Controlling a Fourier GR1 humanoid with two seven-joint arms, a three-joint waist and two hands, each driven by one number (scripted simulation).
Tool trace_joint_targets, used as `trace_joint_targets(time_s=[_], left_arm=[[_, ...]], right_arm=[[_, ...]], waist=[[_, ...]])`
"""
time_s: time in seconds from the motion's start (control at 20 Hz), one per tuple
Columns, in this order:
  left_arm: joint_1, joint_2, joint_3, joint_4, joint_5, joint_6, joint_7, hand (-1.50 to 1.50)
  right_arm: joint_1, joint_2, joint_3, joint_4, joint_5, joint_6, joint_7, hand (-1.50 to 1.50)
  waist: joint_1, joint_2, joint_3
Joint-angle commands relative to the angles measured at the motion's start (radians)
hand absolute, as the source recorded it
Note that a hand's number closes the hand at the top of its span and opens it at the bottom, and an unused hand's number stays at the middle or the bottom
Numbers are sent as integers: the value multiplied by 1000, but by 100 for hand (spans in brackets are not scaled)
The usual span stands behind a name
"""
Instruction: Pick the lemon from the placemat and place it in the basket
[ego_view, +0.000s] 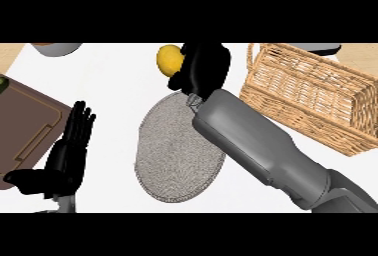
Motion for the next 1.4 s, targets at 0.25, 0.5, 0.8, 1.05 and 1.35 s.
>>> trace_joint_targets(time_s=[0.25,0.5,0.8,1.05,1.35], left_arm=[[-8,33,59,21,42,-40,-1,0],[-4,-13,-14,-58,-24,24,57,0],[-28,-13,-2,1,-14,-19,7,0],[-34,-28,-2,20,-35,-4,8,0],[-6,-45,-15,0,-31,-27,-6,0]], right_arm=[[163,-174,-73,-231,58,176,172,150],[292,-256,-138,-379,80,208,135,150],[463,-324,-207,-500,117,223,71,150],[572,-325,-258,-483,111,214,-16,150],[615,-360,-349,-504,54,316,-103,150]], waist=[[-7,5,0],[7,7,1],[21,16,0],[36,21,0],[43,21,0]])
